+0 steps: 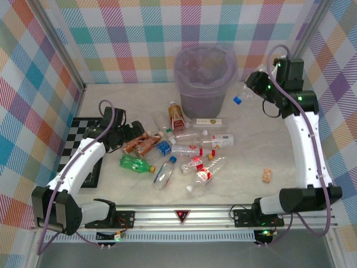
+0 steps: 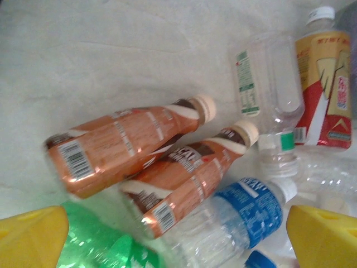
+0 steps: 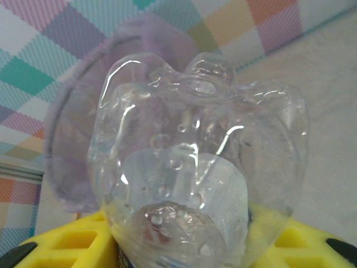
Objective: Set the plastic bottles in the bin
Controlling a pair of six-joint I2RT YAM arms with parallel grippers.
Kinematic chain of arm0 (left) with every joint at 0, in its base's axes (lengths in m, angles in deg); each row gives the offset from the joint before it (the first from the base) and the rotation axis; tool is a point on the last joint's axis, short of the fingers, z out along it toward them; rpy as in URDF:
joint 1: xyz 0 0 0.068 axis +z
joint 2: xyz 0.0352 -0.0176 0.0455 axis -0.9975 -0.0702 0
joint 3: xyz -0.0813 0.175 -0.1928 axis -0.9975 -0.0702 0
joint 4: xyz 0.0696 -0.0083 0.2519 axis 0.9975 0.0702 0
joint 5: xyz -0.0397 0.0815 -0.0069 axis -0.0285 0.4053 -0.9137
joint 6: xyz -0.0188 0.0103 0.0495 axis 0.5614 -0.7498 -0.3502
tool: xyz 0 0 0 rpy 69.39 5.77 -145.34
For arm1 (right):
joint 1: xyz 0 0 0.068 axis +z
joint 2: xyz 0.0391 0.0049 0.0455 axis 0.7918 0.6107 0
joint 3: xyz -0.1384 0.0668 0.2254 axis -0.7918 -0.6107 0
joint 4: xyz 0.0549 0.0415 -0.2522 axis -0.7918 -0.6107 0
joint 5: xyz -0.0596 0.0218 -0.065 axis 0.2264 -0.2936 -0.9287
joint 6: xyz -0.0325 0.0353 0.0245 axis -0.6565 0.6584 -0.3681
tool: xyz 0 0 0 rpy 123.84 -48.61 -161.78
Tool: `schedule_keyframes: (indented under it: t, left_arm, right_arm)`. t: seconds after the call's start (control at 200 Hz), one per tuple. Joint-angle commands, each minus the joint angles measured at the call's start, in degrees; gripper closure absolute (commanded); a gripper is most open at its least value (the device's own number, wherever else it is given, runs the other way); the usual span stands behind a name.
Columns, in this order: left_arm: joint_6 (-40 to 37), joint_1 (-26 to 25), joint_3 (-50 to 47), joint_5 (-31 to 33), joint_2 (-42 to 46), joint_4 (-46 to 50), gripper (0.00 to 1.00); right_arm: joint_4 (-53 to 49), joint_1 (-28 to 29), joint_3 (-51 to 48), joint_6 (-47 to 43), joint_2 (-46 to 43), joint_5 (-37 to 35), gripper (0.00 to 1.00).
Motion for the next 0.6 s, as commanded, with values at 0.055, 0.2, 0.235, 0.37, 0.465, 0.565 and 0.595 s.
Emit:
schedule_keyframes:
  t: [0.055, 0.2, 0.235, 0.37, 0.465, 0.565, 0.595]
  left_arm:
    - [-4.33, -1.31, 1.64, 2.11, 3.67, 10.35, 0.0]
    - [-4.08, -2.23, -0.12, 1.78, 6.21, 13.94, 0.0]
    - [-3.68, -2.41, -0.53, 1.74, 6.93, 14.77, 0.0]
    - [0.54, -2.98, -2.89, -0.86, 9.5, 15.26, 0.01]
    - [6.2, -3.22, -7.08, -8.09, 11.85, 9.71, 0.03]
    - [11.75, -5.36, -11.14, -11.71, 14.24, 4.04, 0.06]
    - [12.6, -6.41, -11.54, -11.27, 14.81, 3.72, 0.06]
  right_arm:
    - [1.46, 4.21, 14.36, -2.52, 9.62, 2.5, 0.52]
    - [-0.47, 7.95, 29.32, -4.75, 20.42, 3.03, 0.53]
    - [-0.95, 8.76, 32.76, -5.88, 23.5, 2.76, 0.53]
    - [2.11, 10.7, 38.13, -8.15, 31.04, 0.81, 0.53]
    - [3.08, 11.56, 40.75, -9.29, 35.6, 0.12, 0.53]
    - [3.19, 12.64, 42.76, -11.77, 39.47, -2.57, 0.52]
    - [4.12, 13.24, 42.28, -13.71, 40.16, -4.14, 0.52]
